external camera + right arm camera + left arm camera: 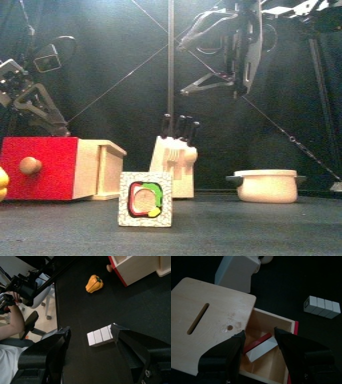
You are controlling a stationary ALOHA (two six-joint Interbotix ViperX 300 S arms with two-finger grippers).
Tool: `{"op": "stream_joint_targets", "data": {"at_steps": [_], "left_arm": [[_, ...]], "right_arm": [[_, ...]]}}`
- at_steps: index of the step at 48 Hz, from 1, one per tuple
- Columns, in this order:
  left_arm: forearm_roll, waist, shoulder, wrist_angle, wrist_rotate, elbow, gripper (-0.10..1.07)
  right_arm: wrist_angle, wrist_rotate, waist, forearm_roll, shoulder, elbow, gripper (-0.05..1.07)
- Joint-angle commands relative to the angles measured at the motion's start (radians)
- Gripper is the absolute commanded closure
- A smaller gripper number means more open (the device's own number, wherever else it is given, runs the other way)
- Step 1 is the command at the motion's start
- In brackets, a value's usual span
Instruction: Close drawer
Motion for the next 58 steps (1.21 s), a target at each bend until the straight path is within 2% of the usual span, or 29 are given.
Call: {"op": "stream_joint_targets", "data": {"at_steps": [1,14,25,33,45,58], "left_arm": [[0.000,0.006,0.002,0.005,-0.002,-0.032,0.13],[-0.009,-0.003,0.002,-0.008,-0.008,-0.069,0.19],[-0.049,-0.015,0.002,-0.015,-0.003,-0.081,0.40],[-0.051,-0.035,0.002,-0.077,-0.003,-0.089,0.51],[-0.086,-0.114,0.002,-0.219,0.000,-0.092,0.52],[-0.109,-0.175,0.038,-0.222,0.000,-0.071,0.52]], "right_arm": [[-0.003,-0.003,-0.002,-0.003,-0.017,-0.023,0.07],[0.011,-0.005,-0.029,-0.005,-0.017,-0.057,0.08],[0.014,-0.005,-0.069,-0.014,-0.006,-0.106,0.08],[0.014,-0.005,-0.107,-0.032,0.014,-0.152,0.08],[0.011,-0.002,-0.213,-0.012,0.064,-0.232,0.08],[0.006,-0.005,-0.331,-0.026,0.196,-0.380,0.08]]}}
